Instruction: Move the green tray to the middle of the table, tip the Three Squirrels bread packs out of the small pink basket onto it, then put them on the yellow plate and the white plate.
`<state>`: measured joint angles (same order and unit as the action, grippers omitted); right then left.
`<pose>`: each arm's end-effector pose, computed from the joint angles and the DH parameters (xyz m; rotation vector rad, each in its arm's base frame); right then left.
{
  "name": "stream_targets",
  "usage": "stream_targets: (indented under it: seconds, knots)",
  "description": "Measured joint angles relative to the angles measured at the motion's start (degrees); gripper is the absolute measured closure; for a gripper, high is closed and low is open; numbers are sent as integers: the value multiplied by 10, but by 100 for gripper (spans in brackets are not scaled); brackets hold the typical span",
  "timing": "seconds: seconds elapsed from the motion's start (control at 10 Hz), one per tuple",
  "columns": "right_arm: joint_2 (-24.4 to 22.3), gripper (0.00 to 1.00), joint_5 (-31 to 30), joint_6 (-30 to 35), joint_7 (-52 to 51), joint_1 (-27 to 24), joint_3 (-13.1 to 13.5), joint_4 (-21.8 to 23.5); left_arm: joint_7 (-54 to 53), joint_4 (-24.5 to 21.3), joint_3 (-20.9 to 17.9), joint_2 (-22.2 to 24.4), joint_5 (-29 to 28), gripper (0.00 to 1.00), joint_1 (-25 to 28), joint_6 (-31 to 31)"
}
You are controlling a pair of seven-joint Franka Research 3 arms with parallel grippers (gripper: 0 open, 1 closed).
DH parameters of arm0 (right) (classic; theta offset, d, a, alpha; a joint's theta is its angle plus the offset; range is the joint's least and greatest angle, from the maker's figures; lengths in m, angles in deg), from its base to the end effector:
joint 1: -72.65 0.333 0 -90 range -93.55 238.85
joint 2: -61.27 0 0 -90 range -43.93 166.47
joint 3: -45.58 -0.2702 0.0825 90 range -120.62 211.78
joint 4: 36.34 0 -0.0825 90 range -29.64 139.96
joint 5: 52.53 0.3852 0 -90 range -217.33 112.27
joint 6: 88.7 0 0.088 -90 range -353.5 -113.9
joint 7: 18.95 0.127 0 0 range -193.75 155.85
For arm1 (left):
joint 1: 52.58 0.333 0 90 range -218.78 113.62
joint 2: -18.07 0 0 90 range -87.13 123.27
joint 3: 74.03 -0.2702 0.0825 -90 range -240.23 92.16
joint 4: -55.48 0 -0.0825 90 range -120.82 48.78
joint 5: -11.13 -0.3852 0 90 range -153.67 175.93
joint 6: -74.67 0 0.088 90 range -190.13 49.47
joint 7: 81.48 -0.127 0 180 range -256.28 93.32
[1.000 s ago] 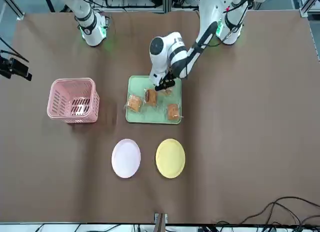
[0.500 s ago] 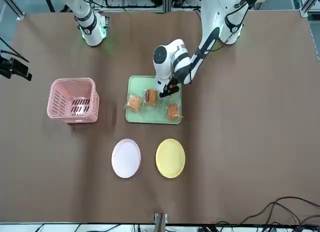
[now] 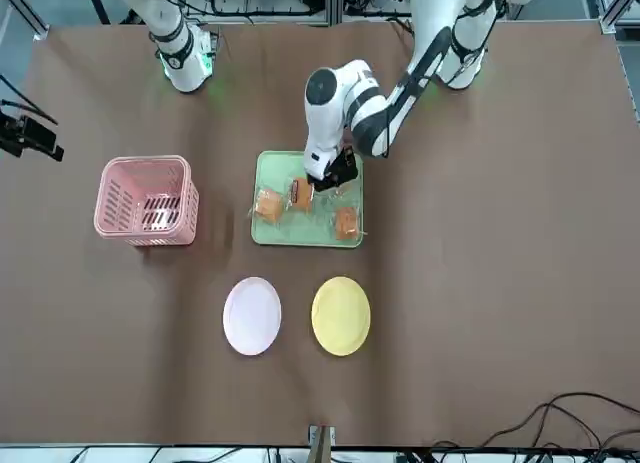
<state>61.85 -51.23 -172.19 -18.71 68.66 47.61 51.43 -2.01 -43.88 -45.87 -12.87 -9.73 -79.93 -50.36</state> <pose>0.5421 -0.0540 0.5619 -3.1078 0.1674 0.1302 0.3911 -0.5080 0.2368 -3.0836 -0.4068 -0.0636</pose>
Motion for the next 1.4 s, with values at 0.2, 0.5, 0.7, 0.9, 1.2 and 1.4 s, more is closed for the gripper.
stream_targets:
  seconds: [0.2, 0.5, 0.7, 0.9, 1.2, 1.4]
  knots:
    - [0, 3, 0, 0, 0, 0, 0, 0, 0, 60, -15, -26, 0, 0, -2, 0]
    - [0, 3, 0, 0, 0, 0, 0, 0, -7, 151, -56, -103, -22, 0, -36, -6]
    - [0, 3, 0, 0, 0, 0, 0, 0, 9, 189, -112, -142, -23, 0, -108, -8]
    - [0, 3, 0, 0, 0, 0, 0, 0, 41, 200, -131, -159, -24, 0, -141, -9]
    - [0, 3, 0, 0, 0, 0, 0, 0, 42, 201, -135, -164, -24, 0, -139, -21]
    - [0, 3, 0, 0, 0, 0, -2, 0, 44, 201, -136, -176, -24, 0, -140, -45]
